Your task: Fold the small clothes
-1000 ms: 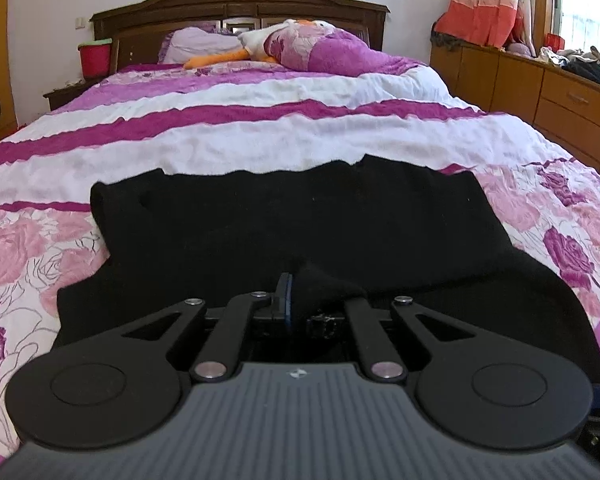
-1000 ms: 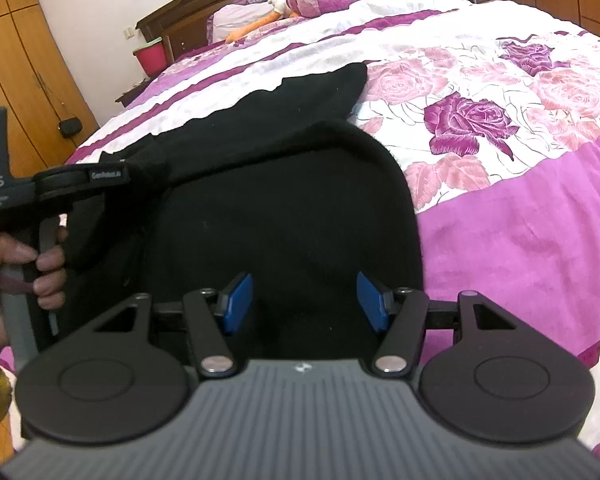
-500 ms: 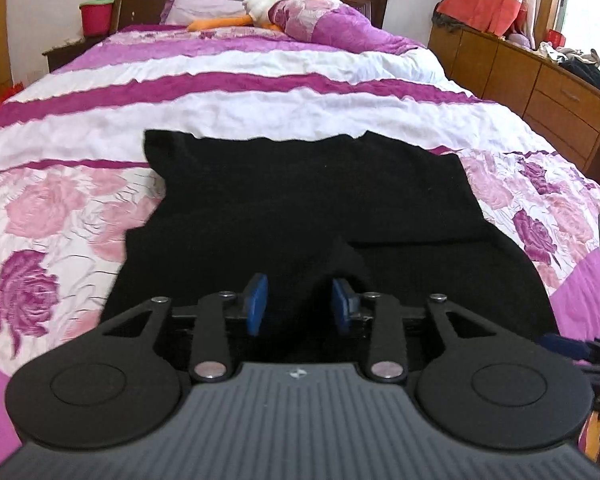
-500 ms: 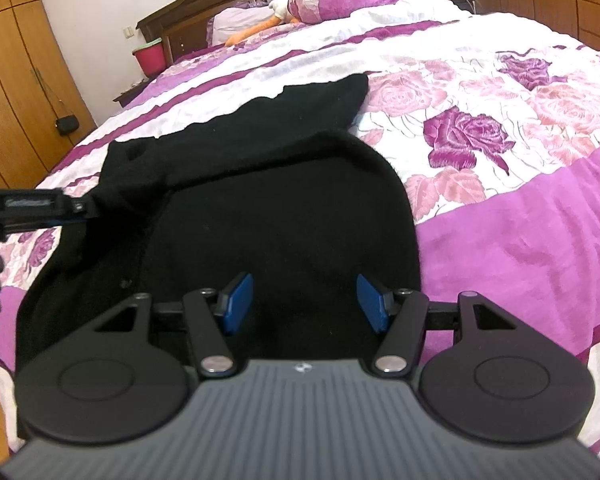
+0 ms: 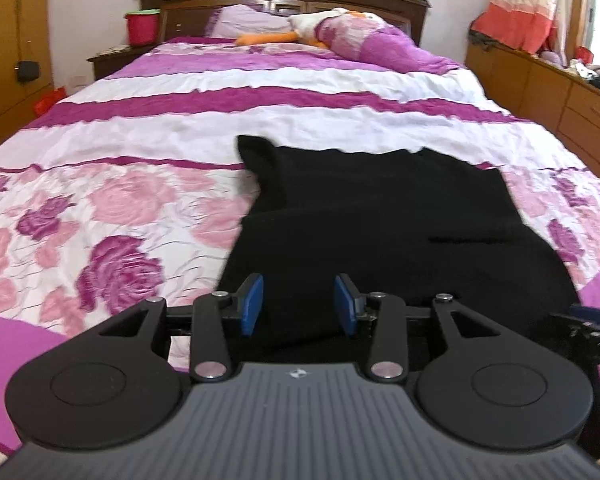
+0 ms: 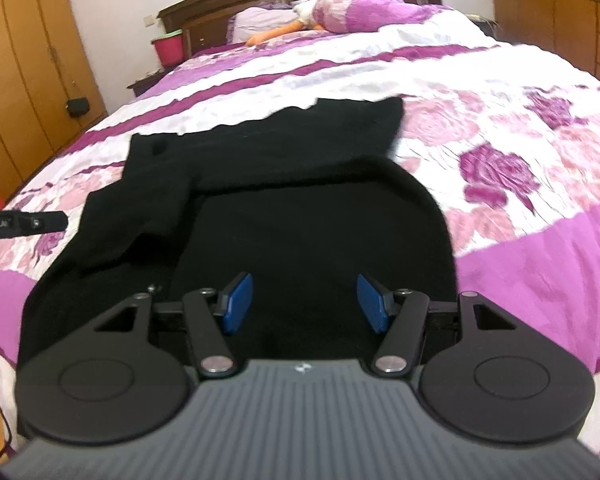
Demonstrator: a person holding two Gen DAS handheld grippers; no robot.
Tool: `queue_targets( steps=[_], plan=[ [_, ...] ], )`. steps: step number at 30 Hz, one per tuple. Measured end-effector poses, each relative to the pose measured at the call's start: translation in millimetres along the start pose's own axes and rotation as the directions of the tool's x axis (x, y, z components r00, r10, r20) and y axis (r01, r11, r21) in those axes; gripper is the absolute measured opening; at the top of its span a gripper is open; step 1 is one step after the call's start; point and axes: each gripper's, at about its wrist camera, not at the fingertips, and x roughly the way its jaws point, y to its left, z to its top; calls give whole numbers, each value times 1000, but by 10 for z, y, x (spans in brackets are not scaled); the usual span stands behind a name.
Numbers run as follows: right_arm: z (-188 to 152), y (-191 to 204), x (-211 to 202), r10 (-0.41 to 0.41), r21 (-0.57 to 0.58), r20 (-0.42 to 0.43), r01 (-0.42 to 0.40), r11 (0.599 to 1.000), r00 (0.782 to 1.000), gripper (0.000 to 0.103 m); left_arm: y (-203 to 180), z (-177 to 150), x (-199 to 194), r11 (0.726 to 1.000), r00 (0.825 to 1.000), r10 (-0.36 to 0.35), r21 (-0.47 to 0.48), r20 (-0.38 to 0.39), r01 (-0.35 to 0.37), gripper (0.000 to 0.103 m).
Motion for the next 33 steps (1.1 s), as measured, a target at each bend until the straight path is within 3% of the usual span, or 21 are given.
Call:
queue_targets(
  steps=[8,16,24,28,33],
  plan=[
    [151,353,67,42,-96,4,-41,995,999,60,224,-175,116,996,995,88,-24,-41,-89,46],
    [295,817,261,151,-210,-1,-148,967,989,60,372,-349,244,991,990,125,-37,-71,-128,46],
    [330,1308,563,233,-313,-46,-235,920,971,60,517,-436,340,991,990,110,-71,-86,-116,46],
    [380,1528,758,289,-293,-103,-306,906,952,60,509,-486,390,994,992,100,-42,-75,-103,52],
    [406,1785,1007,303,-280,-156,-337,899,940,60,494,-555,422,996,995,88,-19,-56,-89,56]
  ],
)
